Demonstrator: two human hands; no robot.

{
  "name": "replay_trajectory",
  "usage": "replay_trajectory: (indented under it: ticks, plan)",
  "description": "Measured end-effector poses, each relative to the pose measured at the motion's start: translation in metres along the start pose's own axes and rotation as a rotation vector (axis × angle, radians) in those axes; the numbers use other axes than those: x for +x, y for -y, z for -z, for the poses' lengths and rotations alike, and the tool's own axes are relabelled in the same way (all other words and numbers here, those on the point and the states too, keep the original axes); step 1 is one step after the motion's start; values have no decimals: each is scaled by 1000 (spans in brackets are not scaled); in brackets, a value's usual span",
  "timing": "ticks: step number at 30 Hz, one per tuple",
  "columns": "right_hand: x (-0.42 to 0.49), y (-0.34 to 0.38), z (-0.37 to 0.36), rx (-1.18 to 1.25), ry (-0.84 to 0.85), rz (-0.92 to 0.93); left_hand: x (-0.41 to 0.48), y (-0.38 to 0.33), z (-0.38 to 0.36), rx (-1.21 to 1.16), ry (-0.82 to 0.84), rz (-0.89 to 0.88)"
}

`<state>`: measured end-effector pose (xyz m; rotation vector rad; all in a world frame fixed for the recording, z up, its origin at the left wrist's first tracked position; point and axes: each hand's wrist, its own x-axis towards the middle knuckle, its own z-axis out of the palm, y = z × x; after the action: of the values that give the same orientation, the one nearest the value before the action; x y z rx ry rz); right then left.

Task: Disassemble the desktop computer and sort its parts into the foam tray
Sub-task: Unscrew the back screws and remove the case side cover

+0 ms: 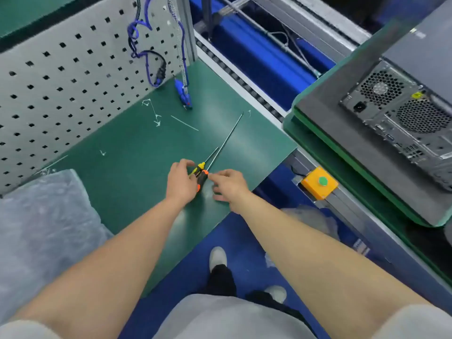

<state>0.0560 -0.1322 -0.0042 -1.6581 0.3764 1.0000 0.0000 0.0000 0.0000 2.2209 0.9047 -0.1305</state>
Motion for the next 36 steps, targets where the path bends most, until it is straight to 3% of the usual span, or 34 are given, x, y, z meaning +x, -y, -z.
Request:
replay_trajectory:
  ticks: [7, 14, 22, 26, 31, 36]
  plan:
    - [12, 1, -21, 137, -26, -90, 10, 3, -15, -37, 104, 41]
    - [5, 0, -30, 75, -6, -59, 6, -7, -23, -80, 228, 114]
    - [-32, 30, 11, 249, -72, 107, -20, -53, -13, -339, 92, -127]
    - [-58, 52, 55, 322, -218, 254, -39, -114, -15, -424, 85, -292]
    - [-102, 65, 142, 298, -513, 511, -83, -208, -39, -504, 204, -485]
    - [-163, 50, 249, 308, -750, 629, -146, -296, -86, -531, 303, -675]
